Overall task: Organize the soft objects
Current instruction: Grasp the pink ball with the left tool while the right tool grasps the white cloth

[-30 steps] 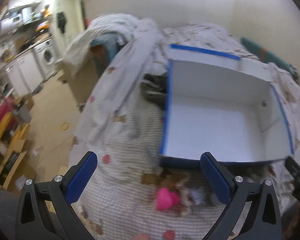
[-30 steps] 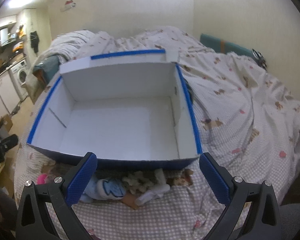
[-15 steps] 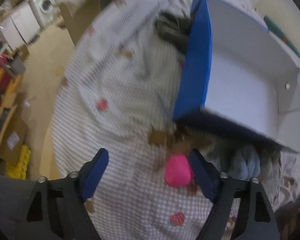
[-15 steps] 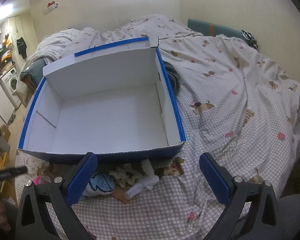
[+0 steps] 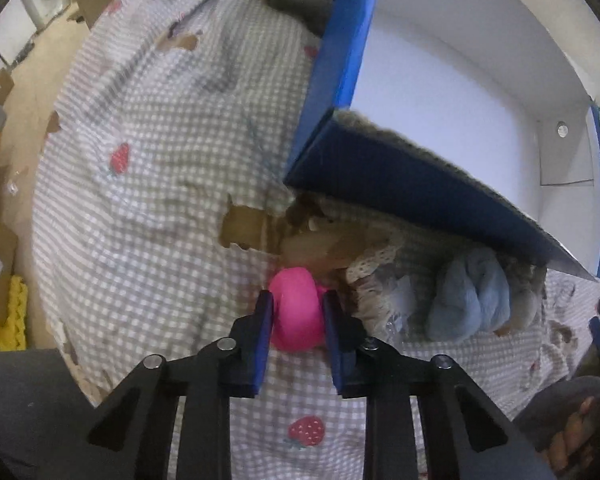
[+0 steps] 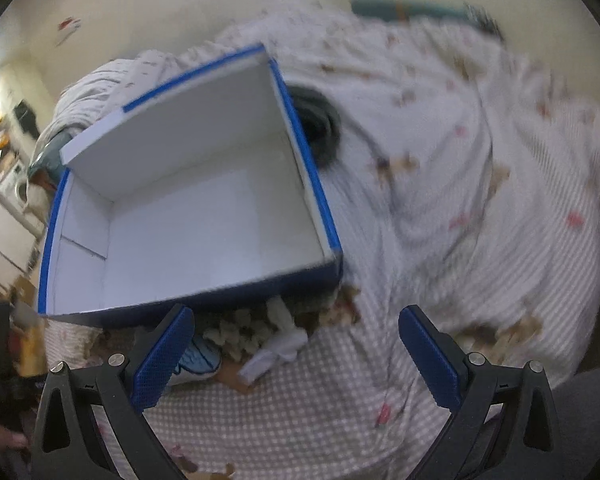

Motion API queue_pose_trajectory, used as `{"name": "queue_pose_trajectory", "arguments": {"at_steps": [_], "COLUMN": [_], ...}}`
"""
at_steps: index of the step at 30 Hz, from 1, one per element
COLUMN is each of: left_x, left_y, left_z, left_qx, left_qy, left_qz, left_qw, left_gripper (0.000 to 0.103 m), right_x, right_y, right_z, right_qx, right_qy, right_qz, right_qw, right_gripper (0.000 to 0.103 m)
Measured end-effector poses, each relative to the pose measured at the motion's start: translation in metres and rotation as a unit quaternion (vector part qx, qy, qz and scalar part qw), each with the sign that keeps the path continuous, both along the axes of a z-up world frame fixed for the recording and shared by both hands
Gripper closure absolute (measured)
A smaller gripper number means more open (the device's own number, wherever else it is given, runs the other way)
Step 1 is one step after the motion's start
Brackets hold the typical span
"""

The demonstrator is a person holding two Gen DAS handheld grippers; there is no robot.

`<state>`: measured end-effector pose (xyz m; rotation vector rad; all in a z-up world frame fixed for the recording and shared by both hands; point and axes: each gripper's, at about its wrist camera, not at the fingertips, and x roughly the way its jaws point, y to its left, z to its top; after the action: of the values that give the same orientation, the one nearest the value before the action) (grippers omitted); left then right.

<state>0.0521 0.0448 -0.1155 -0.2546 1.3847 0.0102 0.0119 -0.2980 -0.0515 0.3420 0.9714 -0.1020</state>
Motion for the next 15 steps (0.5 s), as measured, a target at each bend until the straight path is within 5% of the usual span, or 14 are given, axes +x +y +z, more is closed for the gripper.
{"name": "queue_pose_trajectory", "arguments": {"at_steps": [8, 11, 15], "left_x": [-0.013, -0.022, -0.027], "left_y": [0.018, 0.025, 0.025], "left_z": [0.038, 0.055, 0.071], "left_qx": [-0.005, 0.019, 0.034], "left_qy": [-0.032, -0.058, -0.082], "left_qz": [0.005, 0.010, 0.011], "left_qw": [0.9995, 0.9981, 0.9960], "left_gripper": [0.083, 0.083, 0.083], "right_x": [0.008, 0.014, 0.024], "right_y": [-0.021, -0.012, 0.005], "right_z": [-0.031, -0.041, -0.058], "right_qx": [0.100, 0.139, 0.146], "right_qy": [0.057, 0.078, 0.116], "right_qz": [-0.032, 0.000, 0.022], "right_qw": [0.993, 0.987, 0.982], "right_gripper": [0.000, 0.030, 0.047]}}
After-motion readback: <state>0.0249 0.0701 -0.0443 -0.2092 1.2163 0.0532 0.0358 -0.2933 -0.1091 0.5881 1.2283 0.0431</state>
